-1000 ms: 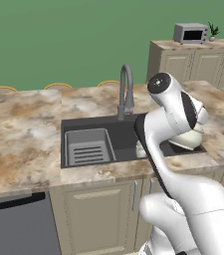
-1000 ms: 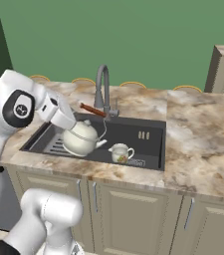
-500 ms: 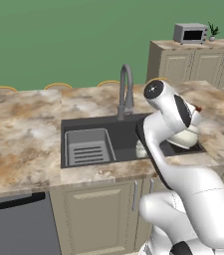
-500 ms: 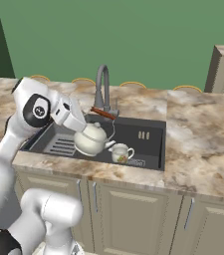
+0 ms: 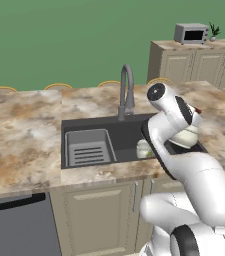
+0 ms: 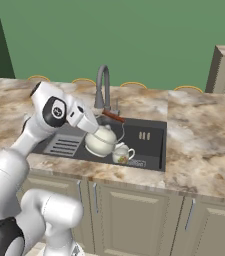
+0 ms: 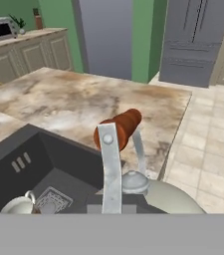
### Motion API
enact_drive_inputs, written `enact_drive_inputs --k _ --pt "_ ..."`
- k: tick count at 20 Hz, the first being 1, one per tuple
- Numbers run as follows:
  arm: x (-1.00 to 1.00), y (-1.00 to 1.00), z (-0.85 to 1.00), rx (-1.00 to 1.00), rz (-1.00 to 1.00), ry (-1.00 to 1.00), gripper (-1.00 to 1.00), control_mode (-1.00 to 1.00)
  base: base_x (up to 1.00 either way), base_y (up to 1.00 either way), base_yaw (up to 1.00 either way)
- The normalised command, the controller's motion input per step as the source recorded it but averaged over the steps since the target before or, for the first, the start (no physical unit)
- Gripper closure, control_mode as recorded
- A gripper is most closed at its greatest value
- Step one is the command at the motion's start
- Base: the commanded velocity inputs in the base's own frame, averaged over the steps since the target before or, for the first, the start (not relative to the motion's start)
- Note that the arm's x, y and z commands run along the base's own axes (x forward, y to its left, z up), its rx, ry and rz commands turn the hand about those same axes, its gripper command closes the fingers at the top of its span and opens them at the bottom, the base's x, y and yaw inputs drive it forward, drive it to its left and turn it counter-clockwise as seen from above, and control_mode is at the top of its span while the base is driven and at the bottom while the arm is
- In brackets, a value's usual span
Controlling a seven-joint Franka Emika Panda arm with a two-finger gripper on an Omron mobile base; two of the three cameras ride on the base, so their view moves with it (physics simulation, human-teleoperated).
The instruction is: Open the cabinet, pick the kettle from the cabinet, and place it in the sink.
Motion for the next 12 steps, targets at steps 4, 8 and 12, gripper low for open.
enact_drive_inputs --k 4,8,12 --pt "0.36 -0.15 -0.26 0.0 0.0 0.04 1.0 -1.0 0.0 0.0 0.0" --pt "0.38 -0.21 -0.14 0.0 0.0 0.15 1.0 -1.0 0.0 0.0 0.0" --pt "0.29 -0.16 -0.1 0.01 -0.01 0.16 1.0 -1.0 0.0 0.0 0.0"
